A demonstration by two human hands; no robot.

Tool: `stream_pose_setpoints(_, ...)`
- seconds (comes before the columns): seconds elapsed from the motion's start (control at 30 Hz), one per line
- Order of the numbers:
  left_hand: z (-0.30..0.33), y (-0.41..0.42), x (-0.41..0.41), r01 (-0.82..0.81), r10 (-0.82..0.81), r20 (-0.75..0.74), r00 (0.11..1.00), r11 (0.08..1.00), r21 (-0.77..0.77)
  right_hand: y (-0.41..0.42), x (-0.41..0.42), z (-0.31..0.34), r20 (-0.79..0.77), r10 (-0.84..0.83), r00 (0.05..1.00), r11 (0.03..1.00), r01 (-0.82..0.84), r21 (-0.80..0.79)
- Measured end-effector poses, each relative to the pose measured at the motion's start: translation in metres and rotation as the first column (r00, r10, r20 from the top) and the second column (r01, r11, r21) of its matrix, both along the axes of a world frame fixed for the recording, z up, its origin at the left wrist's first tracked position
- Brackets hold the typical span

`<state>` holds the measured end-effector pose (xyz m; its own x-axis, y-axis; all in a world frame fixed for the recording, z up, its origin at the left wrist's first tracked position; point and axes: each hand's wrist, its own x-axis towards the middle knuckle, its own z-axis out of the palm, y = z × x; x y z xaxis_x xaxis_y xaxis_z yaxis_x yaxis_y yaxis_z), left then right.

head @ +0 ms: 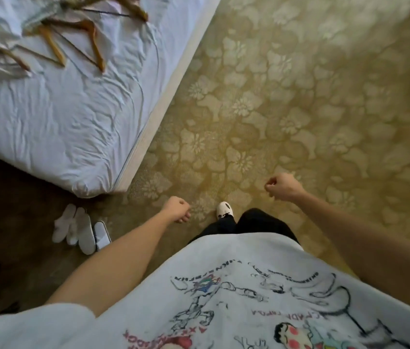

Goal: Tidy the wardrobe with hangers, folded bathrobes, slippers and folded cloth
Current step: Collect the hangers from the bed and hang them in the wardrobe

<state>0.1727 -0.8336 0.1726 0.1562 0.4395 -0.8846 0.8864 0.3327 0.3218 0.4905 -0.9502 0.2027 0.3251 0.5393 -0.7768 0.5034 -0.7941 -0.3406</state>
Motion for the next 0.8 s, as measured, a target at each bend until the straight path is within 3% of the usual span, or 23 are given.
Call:
stream_pose_setpoints(0.33,0.006,0.197,0.251,0.103,-0.095,0.2,0.975,0.994,-0.031,0.116,0.201,-0.023,0.105,-0.13,0.986,0.982,0.143,-0.123)
stream_pose_setpoints(0.53,0.009,0.323,0.313,-0.052,0.052,0.042,0.998,0.999,-0.008,0.257,0.306,-0.028,0.097,-0.134,0.986,0.982,0.146,-0.124)
stream_pose_setpoints(0.8,0.022,0.459,0.324,-0.294,0.3,-0.112,0.947,0.953,0.072,0.536,0.352,0.004,-0.005,0.118,0.993,0.991,-0.118,0.06)
